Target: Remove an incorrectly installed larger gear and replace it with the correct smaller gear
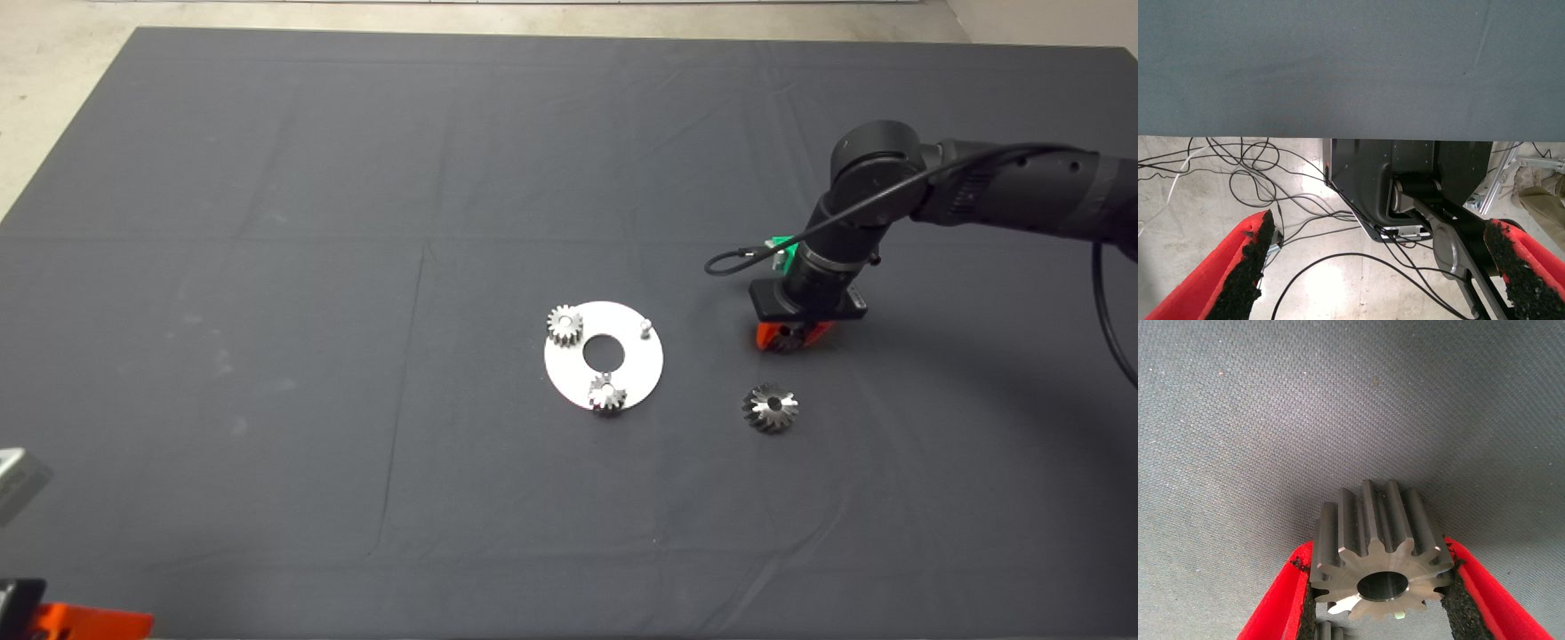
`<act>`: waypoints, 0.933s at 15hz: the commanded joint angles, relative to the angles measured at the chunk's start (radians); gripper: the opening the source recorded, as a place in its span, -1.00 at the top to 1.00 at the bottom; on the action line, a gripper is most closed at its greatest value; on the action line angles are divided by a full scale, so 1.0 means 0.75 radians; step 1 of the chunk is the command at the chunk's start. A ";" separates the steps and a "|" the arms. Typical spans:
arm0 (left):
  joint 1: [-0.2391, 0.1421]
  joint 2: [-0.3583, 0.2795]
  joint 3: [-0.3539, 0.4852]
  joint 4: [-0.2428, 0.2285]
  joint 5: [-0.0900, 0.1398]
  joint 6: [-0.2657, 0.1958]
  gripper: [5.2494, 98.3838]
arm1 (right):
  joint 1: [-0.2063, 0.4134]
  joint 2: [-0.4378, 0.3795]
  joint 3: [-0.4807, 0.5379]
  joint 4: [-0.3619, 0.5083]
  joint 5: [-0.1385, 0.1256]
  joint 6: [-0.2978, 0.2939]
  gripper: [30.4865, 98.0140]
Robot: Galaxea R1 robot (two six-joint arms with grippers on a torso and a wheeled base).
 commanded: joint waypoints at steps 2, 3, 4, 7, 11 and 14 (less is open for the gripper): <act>0.000 -0.006 0.022 0.002 0.001 -0.006 -0.59 | 0.030 0.032 0.015 -0.052 -0.121 -0.006 0.66; 0.000 -0.006 0.022 0.002 -0.001 -0.006 -0.59 | 0.032 0.032 0.017 -0.052 -0.121 -0.006 0.66; 0.000 -0.006 0.022 0.000 -0.001 -0.006 -0.59 | 0.032 0.036 0.041 -0.052 -0.121 -0.006 0.67; 0.000 -0.006 0.022 0.000 -0.001 -0.006 -0.59 | 0.045 0.034 0.099 -0.044 -0.123 0.017 0.71; 0.000 -0.003 0.022 0.000 -0.001 -0.006 -0.59 | 0.285 0.041 0.256 0.039 -0.123 0.112 0.73; 0.000 -0.003 0.022 -0.002 -0.003 -0.008 -0.59 | 0.462 0.108 0.259 0.147 -0.123 0.125 0.77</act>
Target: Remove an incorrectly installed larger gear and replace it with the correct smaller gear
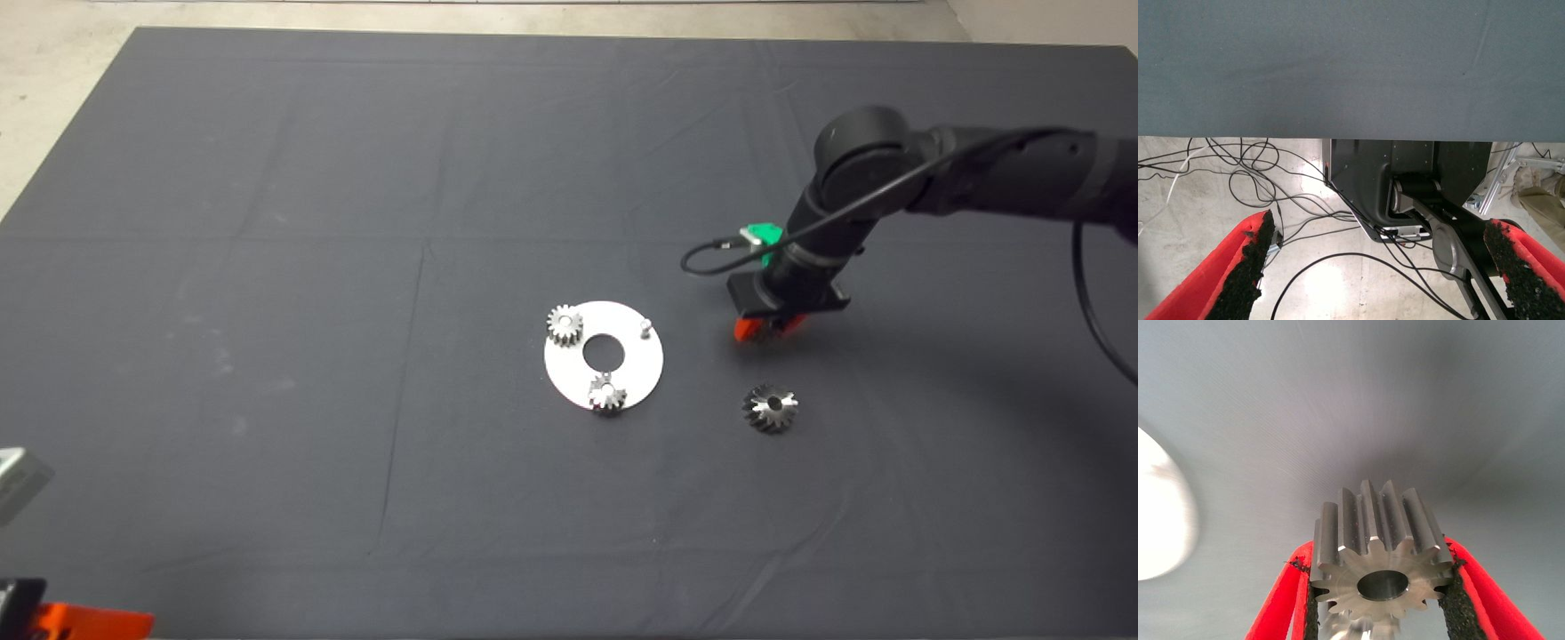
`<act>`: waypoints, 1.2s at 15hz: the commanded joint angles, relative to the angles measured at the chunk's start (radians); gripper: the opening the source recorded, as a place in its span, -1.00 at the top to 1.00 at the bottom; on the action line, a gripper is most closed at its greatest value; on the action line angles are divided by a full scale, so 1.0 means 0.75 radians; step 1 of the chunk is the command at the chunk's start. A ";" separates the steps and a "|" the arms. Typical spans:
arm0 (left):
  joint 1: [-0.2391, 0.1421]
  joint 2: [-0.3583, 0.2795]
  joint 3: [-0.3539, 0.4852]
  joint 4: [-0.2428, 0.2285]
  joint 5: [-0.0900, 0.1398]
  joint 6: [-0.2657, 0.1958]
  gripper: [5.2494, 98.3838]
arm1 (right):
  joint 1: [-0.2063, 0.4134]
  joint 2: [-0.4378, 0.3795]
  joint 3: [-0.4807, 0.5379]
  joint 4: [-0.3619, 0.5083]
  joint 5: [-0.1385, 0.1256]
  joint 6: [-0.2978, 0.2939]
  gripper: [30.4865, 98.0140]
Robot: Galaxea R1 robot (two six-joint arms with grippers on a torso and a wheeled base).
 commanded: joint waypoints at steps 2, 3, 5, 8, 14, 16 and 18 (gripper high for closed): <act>0.000 -0.034 0.008 -0.077 0.007 -0.015 -0.59 | 0.308 0.090 0.071 0.185 -0.125 0.073 0.78; 0.000 -0.051 0.006 -0.123 0.003 -0.006 -0.59 | 0.313 0.112 0.082 0.188 -0.124 0.088 0.80; 0.000 -0.124 0.016 -0.144 -0.012 0.010 -0.59 | 0.309 0.172 0.082 0.186 -0.124 0.114 0.81; 0.000 -0.360 0.000 -0.144 -0.123 0.170 -0.59 | 0.241 0.208 0.065 0.180 -0.122 0.150 0.82; 0.000 -0.384 0.018 -0.133 -0.075 0.219 -0.59 | 0.176 0.317 -0.151 0.184 -0.118 0.141 0.82; 0.000 -0.384 0.018 -0.129 -0.077 0.216 -0.59 | 0.162 0.347 -0.200 0.186 -0.118 0.135 0.82; 0.000 -0.378 0.020 -0.129 -0.079 0.216 -0.59 | 0.164 0.369 -0.217 0.184 -0.120 0.127 0.82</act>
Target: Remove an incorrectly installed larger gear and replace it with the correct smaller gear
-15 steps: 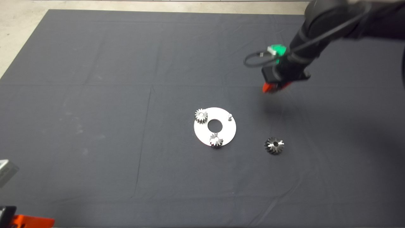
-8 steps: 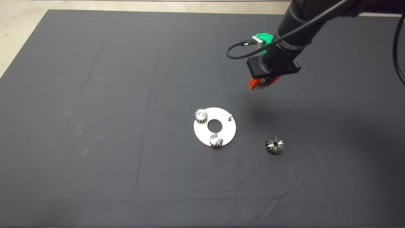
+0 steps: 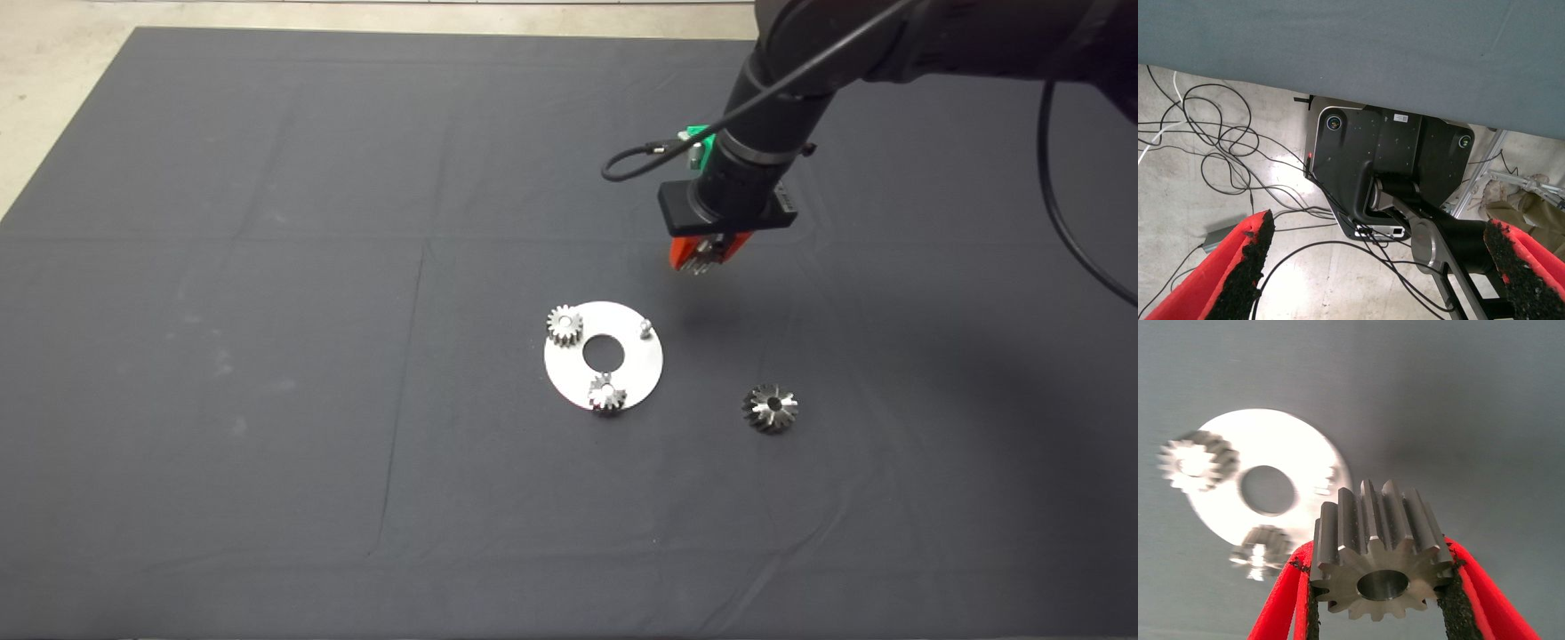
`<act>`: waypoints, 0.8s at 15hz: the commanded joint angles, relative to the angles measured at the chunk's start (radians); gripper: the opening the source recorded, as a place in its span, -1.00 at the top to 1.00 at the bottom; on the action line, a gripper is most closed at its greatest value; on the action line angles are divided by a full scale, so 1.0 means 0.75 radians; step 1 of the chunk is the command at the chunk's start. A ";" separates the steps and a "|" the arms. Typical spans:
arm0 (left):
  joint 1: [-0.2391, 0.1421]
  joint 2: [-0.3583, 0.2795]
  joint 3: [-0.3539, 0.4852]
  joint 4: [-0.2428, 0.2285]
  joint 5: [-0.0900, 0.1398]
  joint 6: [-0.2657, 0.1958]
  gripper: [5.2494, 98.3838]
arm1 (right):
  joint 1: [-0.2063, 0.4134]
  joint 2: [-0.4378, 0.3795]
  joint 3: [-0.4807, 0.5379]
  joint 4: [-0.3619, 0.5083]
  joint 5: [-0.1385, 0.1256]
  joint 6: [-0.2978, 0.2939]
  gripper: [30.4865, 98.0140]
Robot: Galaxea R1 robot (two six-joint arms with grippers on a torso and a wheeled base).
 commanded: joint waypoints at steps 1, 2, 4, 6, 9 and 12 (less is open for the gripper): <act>0.001 0.000 0.020 -0.010 0.007 0.003 -0.59 | 0.028 0.068 -0.065 0.037 -0.115 -0.008 0.82; 0.001 0.000 0.020 -0.008 0.005 0.001 -0.59 | 0.026 0.074 -0.065 0.037 -0.113 -0.008 0.82; 0.001 0.000 0.020 -0.010 0.005 0.001 -0.59 | 0.026 0.102 -0.073 0.037 -0.115 -0.008 0.83; 0.001 -0.002 0.020 -0.010 0.007 0.001 -0.59 | 0.020 0.134 -0.071 0.037 -0.115 -0.008 0.83; 0.001 -0.004 0.020 -0.010 0.005 0.001 -0.59 | -0.044 0.146 -0.088 0.033 -0.113 -0.008 0.83; 0.001 -0.004 0.020 -0.010 0.001 0.001 -0.59 | -0.060 0.166 -0.081 0.035 -0.113 -0.006 0.83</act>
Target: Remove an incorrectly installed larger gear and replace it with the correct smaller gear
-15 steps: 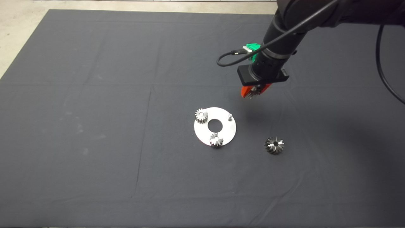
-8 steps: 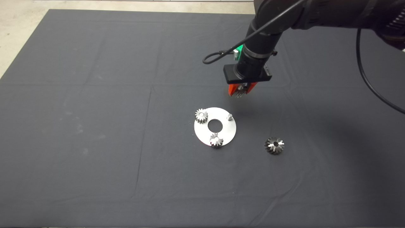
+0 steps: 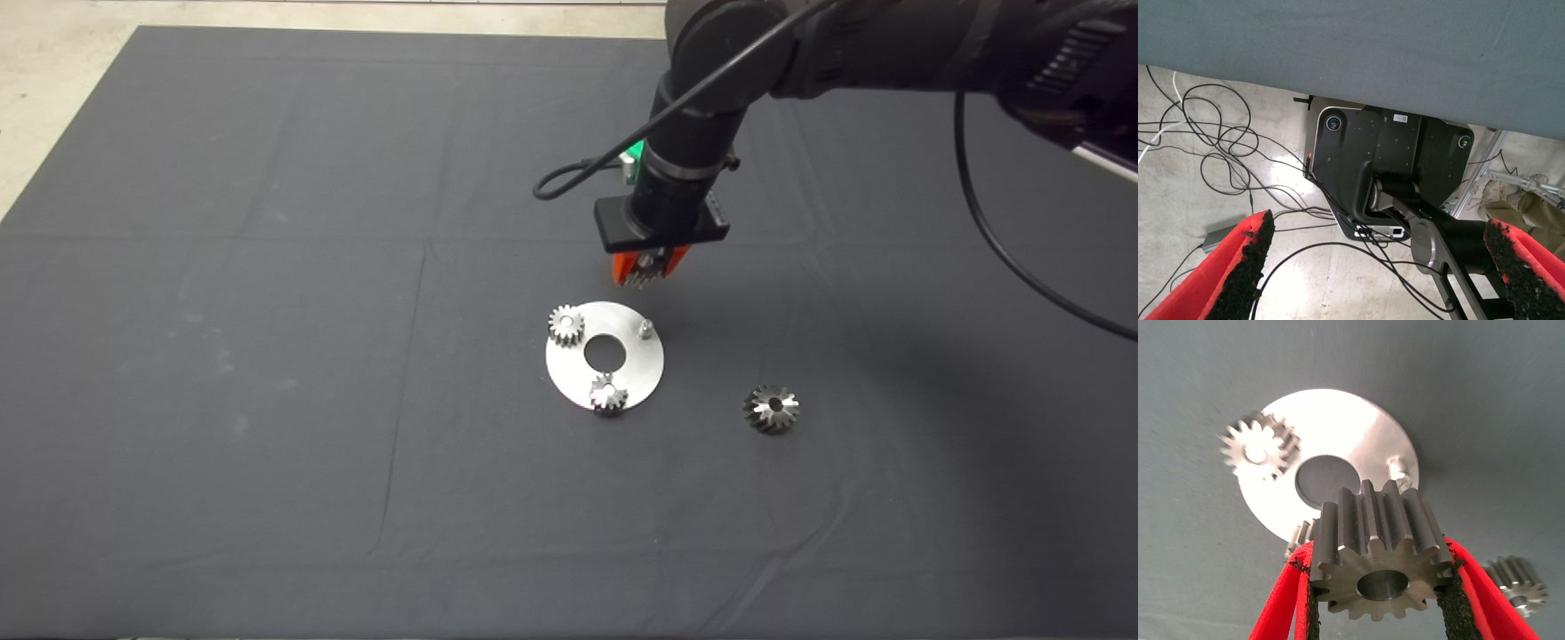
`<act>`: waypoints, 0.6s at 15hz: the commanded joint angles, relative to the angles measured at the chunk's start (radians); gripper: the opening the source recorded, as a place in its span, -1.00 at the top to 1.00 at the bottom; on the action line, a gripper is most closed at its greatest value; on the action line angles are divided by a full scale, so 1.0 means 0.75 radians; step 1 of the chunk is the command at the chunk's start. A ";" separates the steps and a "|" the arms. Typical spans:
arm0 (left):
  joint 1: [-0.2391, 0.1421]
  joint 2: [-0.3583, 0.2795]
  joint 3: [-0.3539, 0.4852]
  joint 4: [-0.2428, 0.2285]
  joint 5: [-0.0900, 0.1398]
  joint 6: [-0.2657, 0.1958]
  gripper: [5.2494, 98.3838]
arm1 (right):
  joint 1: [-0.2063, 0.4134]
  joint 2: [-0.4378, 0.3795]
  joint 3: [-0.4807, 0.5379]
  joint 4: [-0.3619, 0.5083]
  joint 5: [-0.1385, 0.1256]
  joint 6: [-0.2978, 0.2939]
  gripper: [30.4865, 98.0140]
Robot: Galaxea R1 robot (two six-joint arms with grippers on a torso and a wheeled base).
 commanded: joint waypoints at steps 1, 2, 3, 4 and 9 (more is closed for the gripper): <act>0.001 -0.002 0.020 -0.010 0.002 0.002 -0.59 | -0.004 0.028 -0.001 0.031 -0.124 0.000 0.84; 0.001 -0.002 0.020 -0.010 0.002 0.002 -0.59 | -0.018 0.026 -0.010 0.029 -0.124 0.002 0.84; 0.001 -0.002 0.020 -0.010 0.002 0.002 -0.59 | -0.032 0.014 -0.016 0.027 -0.124 0.002 0.84; 0.001 -0.004 0.020 -0.010 0.005 0.002 -0.59 | -0.047 0.008 -0.037 0.019 -0.124 -0.002 0.84; 0.001 -0.004 0.022 -0.010 0.006 0.002 -0.59 | -0.104 0.012 -0.069 -0.059 -0.128 -0.002 0.84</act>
